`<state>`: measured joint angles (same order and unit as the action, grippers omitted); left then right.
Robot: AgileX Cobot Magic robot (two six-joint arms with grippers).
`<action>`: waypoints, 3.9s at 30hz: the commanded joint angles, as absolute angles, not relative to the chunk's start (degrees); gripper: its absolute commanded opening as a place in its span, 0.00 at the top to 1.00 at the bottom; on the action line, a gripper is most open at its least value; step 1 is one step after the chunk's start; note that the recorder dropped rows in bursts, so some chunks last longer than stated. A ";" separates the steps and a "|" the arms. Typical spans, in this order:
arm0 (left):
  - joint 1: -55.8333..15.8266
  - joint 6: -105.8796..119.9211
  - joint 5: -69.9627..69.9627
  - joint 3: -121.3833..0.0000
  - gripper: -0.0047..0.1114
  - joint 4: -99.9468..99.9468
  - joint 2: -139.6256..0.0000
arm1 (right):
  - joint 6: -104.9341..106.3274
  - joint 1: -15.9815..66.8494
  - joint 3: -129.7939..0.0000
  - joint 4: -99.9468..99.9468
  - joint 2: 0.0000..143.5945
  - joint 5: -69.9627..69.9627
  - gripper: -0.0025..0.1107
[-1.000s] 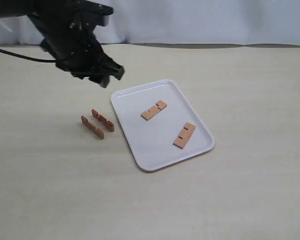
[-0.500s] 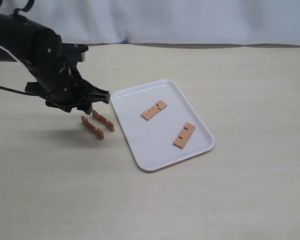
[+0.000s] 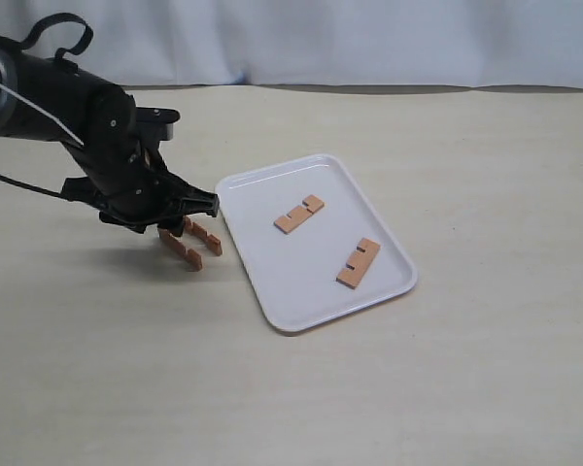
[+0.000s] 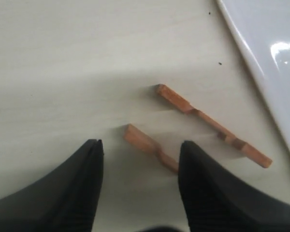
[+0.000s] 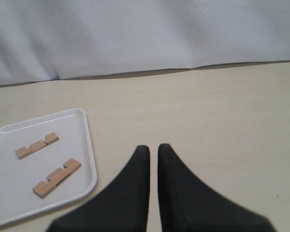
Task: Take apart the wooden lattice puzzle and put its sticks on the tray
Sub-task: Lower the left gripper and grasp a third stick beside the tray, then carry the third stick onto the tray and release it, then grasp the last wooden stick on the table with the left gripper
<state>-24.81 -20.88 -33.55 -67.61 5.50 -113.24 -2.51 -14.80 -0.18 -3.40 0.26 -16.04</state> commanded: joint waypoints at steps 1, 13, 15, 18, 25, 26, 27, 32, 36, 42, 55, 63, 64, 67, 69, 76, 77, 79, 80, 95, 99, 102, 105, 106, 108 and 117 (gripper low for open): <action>-24.69 -22.45 -31.18 -67.56 0.57 4.89 -113.35 | -2.28 -15.21 0.00 -3.65 0.00 -16.22 0.93; -24.69 -23.82 -31.27 -67.55 0.57 3.86 -115.70 | -2.28 -15.21 0.00 -3.65 0.00 -16.22 0.93; -24.69 -23.82 -31.27 -67.55 0.57 3.86 -116.08 | -2.28 -15.21 0.00 -3.65 0.00 -16.22 0.93; -24.69 -23.82 -31.14 -67.55 0.57 3.97 -116.15 | -2.28 -15.21 0.00 -3.65 0.00 -16.22 0.93; -24.69 -23.82 -30.79 -67.55 0.64 3.86 -116.15 | -2.28 -15.21 0.00 -3.65 0.00 -16.22 0.93; -24.69 -23.82 -30.68 -67.55 0.69 3.86 -116.15 | -2.28 -15.21 0.00 -3.65 0.00 -16.22 0.93; -24.69 -23.82 -30.43 -67.55 0.75 3.86 -116.15 | -2.28 -15.21 0.00 -3.65 0.00 -16.22 0.93; -24.69 -23.28 -30.53 -67.55 0.94 3.99 -116.15 | -2.28 -15.21 0.00 -3.65 0.00 -16.22 0.93; -24.69 -21.01 -31.56 -67.55 0.96 3.99 -114.90 | -2.28 -15.21 0.00 -3.65 0.00 -16.22 0.93; -24.69 -18.15 -40.37 -71.80 0.96 4.94 -107.76 | -2.28 -15.21 0.00 -3.65 0.00 -16.22 0.93; -40.84 6.29 -27.97 -89.62 0.96 -21.90 -120.74 | -2.28 -15.21 0.00 -3.65 0.00 -16.22 0.93; -40.70 5.91 -29.62 -91.35 0.80 -21.45 -125.76 | -2.28 -15.21 0.00 -3.65 0.00 -16.22 0.93; -40.70 5.91 -29.62 -91.35 0.74 -21.45 -125.76 | -2.28 -15.21 0.00 -3.65 0.00 -16.22 0.93; -40.62 5.91 -30.92 -92.00 0.52 -21.45 -125.76 | -2.28 -15.21 0.00 -3.65 0.00 -16.22 0.93; -40.62 5.91 -33.92 -93.53 0.39 -19.91 -125.07 | -2.28 -15.21 0.00 -3.65 0.00 -16.22 0.93; -38.97 0.00 -48.23 -97.47 0.35 -8.35 -118.58 | -2.28 -15.21 0.00 -3.65 0.00 -16.22 0.93; -38.37 -1.90 -49.91 -97.47 0.35 -4.77 -117.32 | -2.28 -15.21 0.00 -3.65 0.00 -16.22 0.93; -36.99 -6.18 -54.69 -97.47 0.35 1.82 -115.34 | -2.28 -15.21 0.00 -3.65 0.00 -16.22 0.93; -36.19 -7.05 -57.35 -97.47 0.35 4.14 -114.72 | -2.28 -15.21 0.00 -3.65 0.00 -16.22 0.93; -29.35 -14.07 -42.13 -79.45 0.35 -1.08 -113.94 | -2.28 -15.21 0.00 -3.65 0.00 -16.22 0.93; -29.21 -17.98 -36.44 -75.33 0.35 0.48 -113.94 | -2.28 -15.21 0.00 -3.65 0.00 -16.22 0.93; -29.07 -23.25 -33.44 -72.91 0.35 4.00 -113.94 | -2.28 -15.21 0.00 -3.65 0.00 -16.22 0.93; -29.07 -24.58 -31.69 -71.62 0.35 4.48 -113.94 | -2.28 -15.21 0.00 -3.65 0.00 -16.22 0.93; -29.07 -24.82 -31.33 -70.99 0.35 4.47 -113.94 | -2.28 -15.21 0.00 -3.65 0.00 -16.22 0.93; -29.07 -25.89 -30.25 -69.89 0.35 4.66 -114.28 | -2.28 -15.21 0.00 -3.65 0.00 -16.22 0.93; -29.07 -27.45 -26.03 -68.26 0.35 5.99 -116.08 | -2.28 -15.21 0.00 -3.65 0.00 -16.22 0.93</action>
